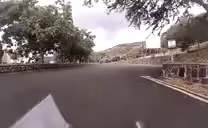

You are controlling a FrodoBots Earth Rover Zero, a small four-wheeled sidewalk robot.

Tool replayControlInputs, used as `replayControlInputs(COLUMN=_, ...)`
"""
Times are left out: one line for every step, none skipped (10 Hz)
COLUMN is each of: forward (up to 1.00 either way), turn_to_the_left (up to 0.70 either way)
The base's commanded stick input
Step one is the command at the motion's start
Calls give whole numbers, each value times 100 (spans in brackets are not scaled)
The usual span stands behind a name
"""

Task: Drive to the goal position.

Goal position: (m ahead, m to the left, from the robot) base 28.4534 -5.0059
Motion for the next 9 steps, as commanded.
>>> replayControlInputs(forward=100, turn_to_the_left=-4)
replayControlInputs(forward=100, turn_to_the_left=-11)
replayControlInputs(forward=100, turn_to_the_left=-18)
replayControlInputs(forward=100, turn_to_the_left=-19)
replayControlInputs(forward=100, turn_to_the_left=-19)
replayControlInputs(forward=100, turn_to_the_left=-19)
replayControlInputs(forward=100, turn_to_the_left=-19)
replayControlInputs(forward=100, turn_to_the_left=-19)
replayControlInputs(forward=100, turn_to_the_left=-19)
